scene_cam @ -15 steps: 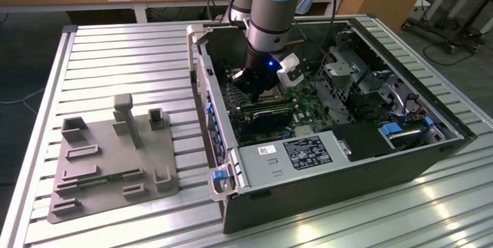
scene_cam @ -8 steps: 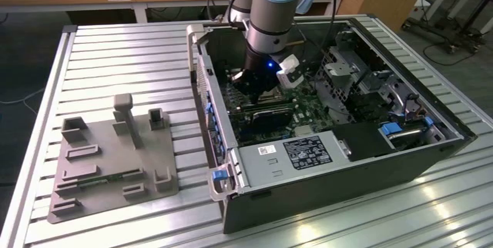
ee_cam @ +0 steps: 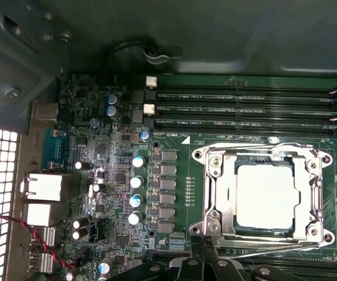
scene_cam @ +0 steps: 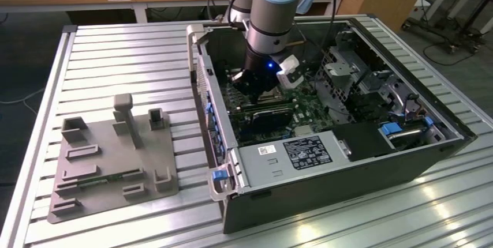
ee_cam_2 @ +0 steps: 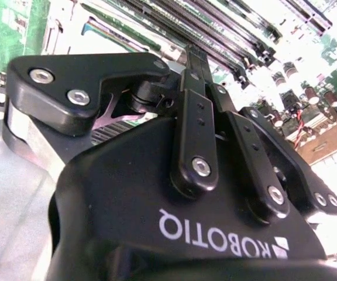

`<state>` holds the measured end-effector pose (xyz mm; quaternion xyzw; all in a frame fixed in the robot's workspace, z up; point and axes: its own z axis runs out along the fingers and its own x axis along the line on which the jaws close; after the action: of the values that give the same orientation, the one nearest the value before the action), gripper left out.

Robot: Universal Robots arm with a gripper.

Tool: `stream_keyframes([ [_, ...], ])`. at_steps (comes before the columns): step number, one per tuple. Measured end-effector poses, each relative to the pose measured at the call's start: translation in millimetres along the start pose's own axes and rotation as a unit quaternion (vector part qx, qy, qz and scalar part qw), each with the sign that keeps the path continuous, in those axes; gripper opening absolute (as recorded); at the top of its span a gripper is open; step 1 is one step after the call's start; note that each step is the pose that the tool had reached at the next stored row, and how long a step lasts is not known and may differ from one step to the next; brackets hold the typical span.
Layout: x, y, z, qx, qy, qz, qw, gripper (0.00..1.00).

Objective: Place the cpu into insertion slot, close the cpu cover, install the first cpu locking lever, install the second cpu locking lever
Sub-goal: 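Install the second cpu locking lever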

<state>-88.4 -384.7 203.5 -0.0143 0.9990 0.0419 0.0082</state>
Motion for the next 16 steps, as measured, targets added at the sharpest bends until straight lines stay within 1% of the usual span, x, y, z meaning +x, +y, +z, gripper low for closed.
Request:
stream_keyframes([
  [7, -0.1, 1.7, 0.8, -0.0075, 0.0, -0.002, 1.0, 0.1],
  [16, 0.0, 3.3, 3.8, -0.0124, 0.0002, -0.005, 0.9999, 0.1],
])
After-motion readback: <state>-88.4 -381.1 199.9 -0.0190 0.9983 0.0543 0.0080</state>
